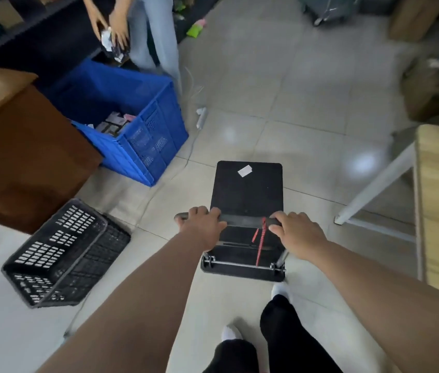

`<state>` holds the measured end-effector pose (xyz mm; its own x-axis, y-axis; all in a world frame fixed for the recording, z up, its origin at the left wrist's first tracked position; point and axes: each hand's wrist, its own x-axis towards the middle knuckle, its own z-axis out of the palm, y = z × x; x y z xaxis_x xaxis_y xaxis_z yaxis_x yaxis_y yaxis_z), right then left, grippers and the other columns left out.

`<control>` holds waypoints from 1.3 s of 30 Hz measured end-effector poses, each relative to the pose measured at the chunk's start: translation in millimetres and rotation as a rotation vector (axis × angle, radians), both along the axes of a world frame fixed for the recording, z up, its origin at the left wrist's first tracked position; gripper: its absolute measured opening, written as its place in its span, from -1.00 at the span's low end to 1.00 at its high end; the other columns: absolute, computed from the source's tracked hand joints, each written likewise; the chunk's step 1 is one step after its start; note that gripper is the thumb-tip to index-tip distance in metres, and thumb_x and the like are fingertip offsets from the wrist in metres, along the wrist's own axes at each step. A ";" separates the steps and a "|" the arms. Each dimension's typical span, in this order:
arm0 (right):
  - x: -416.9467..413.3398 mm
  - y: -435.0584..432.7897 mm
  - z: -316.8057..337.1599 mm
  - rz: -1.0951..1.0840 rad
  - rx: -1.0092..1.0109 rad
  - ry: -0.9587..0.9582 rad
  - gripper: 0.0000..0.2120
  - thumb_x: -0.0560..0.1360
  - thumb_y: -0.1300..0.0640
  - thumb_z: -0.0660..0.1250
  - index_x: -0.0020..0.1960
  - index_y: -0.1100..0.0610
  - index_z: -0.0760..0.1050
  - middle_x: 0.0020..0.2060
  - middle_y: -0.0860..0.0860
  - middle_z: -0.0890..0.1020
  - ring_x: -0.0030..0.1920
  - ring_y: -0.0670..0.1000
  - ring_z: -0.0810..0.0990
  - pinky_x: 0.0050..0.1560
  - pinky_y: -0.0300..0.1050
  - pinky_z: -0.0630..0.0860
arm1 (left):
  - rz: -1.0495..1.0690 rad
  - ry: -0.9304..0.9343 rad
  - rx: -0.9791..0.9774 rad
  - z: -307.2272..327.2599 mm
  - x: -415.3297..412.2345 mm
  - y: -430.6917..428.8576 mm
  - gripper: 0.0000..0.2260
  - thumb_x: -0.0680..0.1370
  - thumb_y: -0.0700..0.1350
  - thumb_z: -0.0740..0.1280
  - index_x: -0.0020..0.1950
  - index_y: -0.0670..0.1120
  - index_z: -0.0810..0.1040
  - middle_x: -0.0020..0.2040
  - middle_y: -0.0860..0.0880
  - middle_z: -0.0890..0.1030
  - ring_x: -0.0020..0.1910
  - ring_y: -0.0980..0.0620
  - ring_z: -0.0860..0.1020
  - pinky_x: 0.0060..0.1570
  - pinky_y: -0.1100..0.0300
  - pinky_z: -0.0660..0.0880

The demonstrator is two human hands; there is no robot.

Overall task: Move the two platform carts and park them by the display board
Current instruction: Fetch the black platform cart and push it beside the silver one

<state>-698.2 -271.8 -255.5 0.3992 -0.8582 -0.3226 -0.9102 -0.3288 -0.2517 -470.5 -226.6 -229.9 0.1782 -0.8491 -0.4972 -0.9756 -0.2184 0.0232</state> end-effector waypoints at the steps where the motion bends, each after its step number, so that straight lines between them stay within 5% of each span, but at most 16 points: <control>1: -5.2 -2.1 1.0 -0.028 -0.012 0.009 -0.66 0.60 -0.14 -0.01 0.30 -0.06 0.30 0.06 0.06 0.53 0.11 0.12 0.45 0.00 0.05 0.42 | -0.039 0.005 0.016 0.5 -5.7 -8.7 -0.65 0.60 0.02 0.06 0.39 0.05 0.26 0.35 -0.10 0.35 0.34 -0.13 0.28 0.29 -0.30 0.24; 11: -64.4 -90.6 -3.9 -0.155 -0.015 -0.006 -0.68 0.61 -0.08 0.03 0.32 -0.05 0.32 0.14 0.09 0.48 0.18 0.15 0.41 0.18 0.06 0.40 | -0.105 -0.010 0.000 -7.6 -65.2 -99.0 -0.62 0.58 0.03 0.20 0.36 0.05 0.19 0.33 -0.07 0.29 0.34 -0.10 0.25 0.31 -0.31 0.18; 21: -56.3 -193.7 -3.0 -0.095 0.012 -0.030 -0.66 0.59 -0.12 0.03 0.31 -0.05 0.33 0.12 0.09 0.53 0.13 0.17 0.43 0.19 0.05 0.40 | -0.135 -0.180 0.044 -4.1 -57.3 -201.9 -0.48 0.55 -0.09 0.27 0.43 0.03 0.09 0.30 -0.10 0.31 0.28 -0.12 0.32 0.31 -0.22 0.28; 39: -42.2 -425.1 1.2 -0.208 0.040 -0.004 -0.65 0.59 -0.10 0.03 0.30 -0.03 0.35 0.07 0.11 0.53 0.10 0.17 0.44 0.13 0.00 0.37 | -0.195 -0.178 -0.020 -17.0 -41.5 -451.8 -0.46 0.51 -0.06 0.31 0.38 0.07 0.09 0.23 -0.08 0.30 0.21 -0.11 0.32 0.23 -0.16 0.28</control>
